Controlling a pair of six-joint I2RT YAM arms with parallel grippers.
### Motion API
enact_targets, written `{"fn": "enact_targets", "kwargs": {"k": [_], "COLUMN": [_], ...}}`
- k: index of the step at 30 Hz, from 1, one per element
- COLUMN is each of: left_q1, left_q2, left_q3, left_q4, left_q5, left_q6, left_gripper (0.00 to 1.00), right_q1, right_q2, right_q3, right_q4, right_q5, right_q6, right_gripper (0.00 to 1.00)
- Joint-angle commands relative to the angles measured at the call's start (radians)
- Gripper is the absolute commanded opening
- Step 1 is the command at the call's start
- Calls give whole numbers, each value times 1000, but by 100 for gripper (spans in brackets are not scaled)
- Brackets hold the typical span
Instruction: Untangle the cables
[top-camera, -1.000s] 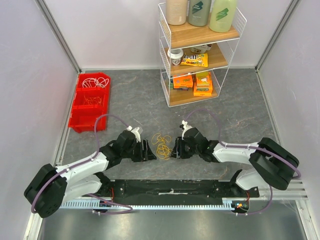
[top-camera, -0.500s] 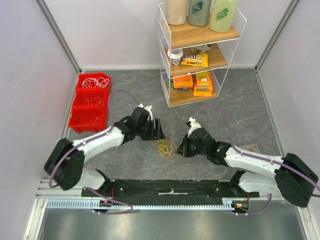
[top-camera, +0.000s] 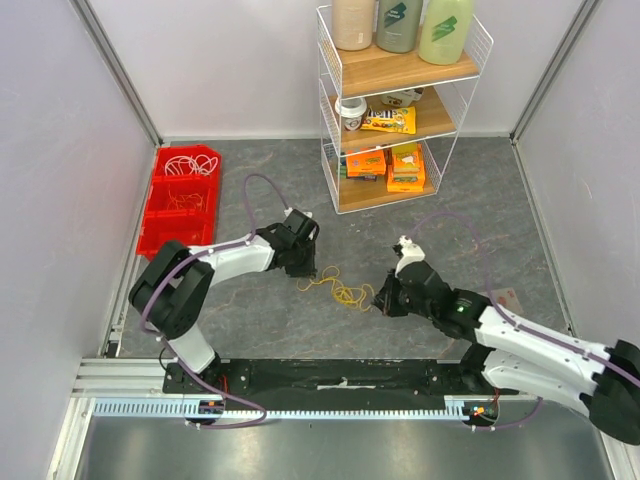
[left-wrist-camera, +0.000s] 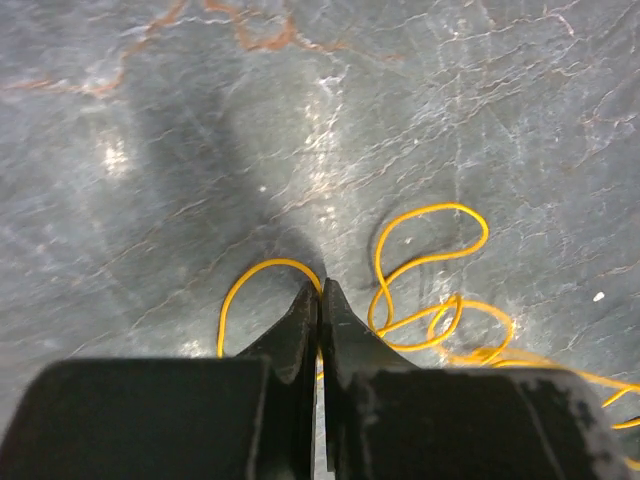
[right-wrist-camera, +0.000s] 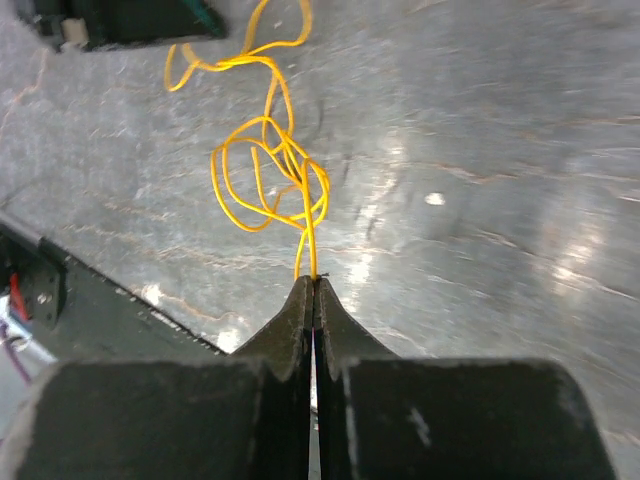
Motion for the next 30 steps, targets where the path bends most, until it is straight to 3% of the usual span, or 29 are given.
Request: {"fn": "enact_targets", "kwargs": {"k": [1,4,9,17,21,26,27,30], "left_q1": [1,1,12,13,13,13,13,13], "left_q2": [-149,-360,-685,-1141,-1252,-1229,-1211,-1150], "left_q3": [1,-2,-2,-72,-104,-120,-120,-114], "left_q4": [-81,-139,-216,-198,-170,-189,-190,-186], "left_q5": [-169,-273,-485,-735,-751,-662,-637,-507], "left_q6": [20,47,85,138,153,110,104,95], "left_gripper": [2,2,2,2,2,2,2,2], "right_q1": [1,3,1,1,1,1,1,1], "right_q2": [-153,-289,-542,-713,-678,-456,-393,-189], "right_q3": [90,162,234,268,259,240,237,253], "right_q4": [-239,-411,-519,-591,-586,-525,-508,-497], "right_q5": [270,508,792,958,938,786,749,630], "right_q6": [-24,0,16,14,1,-50,-62,-73], "right_gripper": [0,0,0,0,0,1,7,35]}}
